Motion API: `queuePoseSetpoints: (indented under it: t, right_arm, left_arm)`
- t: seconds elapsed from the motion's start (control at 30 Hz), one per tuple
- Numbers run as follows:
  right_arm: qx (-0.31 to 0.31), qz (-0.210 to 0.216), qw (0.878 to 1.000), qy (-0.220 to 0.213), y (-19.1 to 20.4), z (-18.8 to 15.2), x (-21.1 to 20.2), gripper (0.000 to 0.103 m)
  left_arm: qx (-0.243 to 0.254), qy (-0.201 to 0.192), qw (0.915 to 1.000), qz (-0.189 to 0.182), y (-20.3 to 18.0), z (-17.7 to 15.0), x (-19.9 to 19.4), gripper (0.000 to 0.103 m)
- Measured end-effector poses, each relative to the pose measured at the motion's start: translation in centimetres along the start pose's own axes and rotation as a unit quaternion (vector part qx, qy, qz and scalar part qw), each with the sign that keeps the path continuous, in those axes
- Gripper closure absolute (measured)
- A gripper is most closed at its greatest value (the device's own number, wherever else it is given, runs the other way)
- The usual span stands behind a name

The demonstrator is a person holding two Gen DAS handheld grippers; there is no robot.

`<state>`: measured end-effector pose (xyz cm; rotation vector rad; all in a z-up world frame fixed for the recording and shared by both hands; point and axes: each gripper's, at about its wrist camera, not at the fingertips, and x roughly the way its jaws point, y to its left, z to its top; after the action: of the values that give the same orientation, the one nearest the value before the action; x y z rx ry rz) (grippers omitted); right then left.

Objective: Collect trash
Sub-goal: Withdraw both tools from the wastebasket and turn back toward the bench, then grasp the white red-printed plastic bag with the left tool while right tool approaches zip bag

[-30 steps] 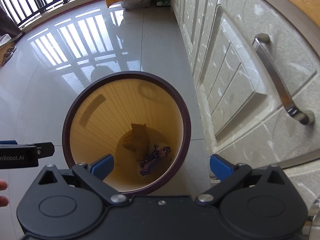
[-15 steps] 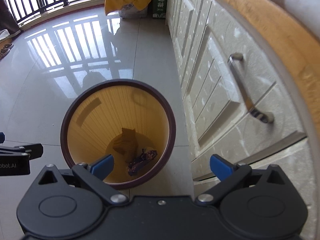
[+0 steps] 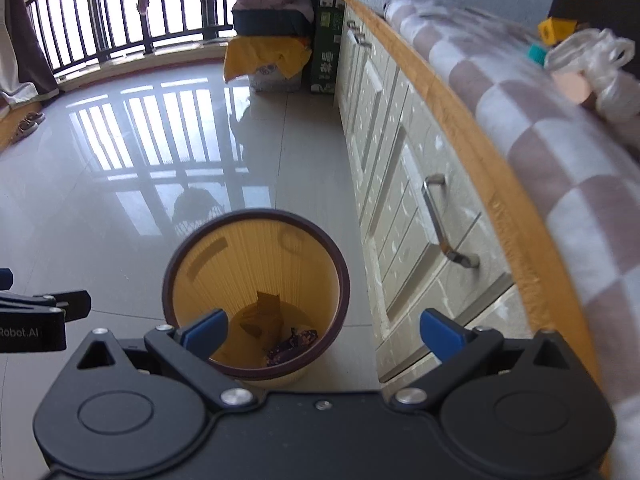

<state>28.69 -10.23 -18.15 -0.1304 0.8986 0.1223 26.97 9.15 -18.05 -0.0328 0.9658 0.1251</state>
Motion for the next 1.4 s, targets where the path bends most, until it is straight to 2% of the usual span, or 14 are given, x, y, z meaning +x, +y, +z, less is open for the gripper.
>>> queuePoseSetpoints:
  t: [0.33,0.63,0.83,1.0,1.4]
  right_arm:
    - [0.007,0.001,0.996,-0.093,-0.4,1.3,-9.5,0.000]
    - [0.014,-0.030,0.985,-0.171,-4.4,0.6,-17.8,0.000]
    - [0.026,-0.053,0.975,-0.215,-8.5,-0.5,-21.9,0.000]
    - [0.042,-0.085,0.967,-0.238,-13.0,-2.0,-24.0,0.000]
    - [0.103,-0.174,0.945,-0.258,-24.9,-6.9,-25.5,0.000]
  left_arm:
    - [-0.015,-0.082,0.9965,-0.005,0.6,0.4,-8.6,0.000]
    - [-0.001,-0.159,0.9867,-0.034,-2.5,0.8,-16.2,0.000]
    - [0.005,-0.200,0.9784,-0.054,-6.6,0.5,-20.0,0.000]
    - [0.016,-0.217,0.9727,-0.079,-10.8,0.1,-21.7,0.000]
    - [0.078,-0.240,0.9584,-0.133,-22.5,-1.4,-22.6,0.000]
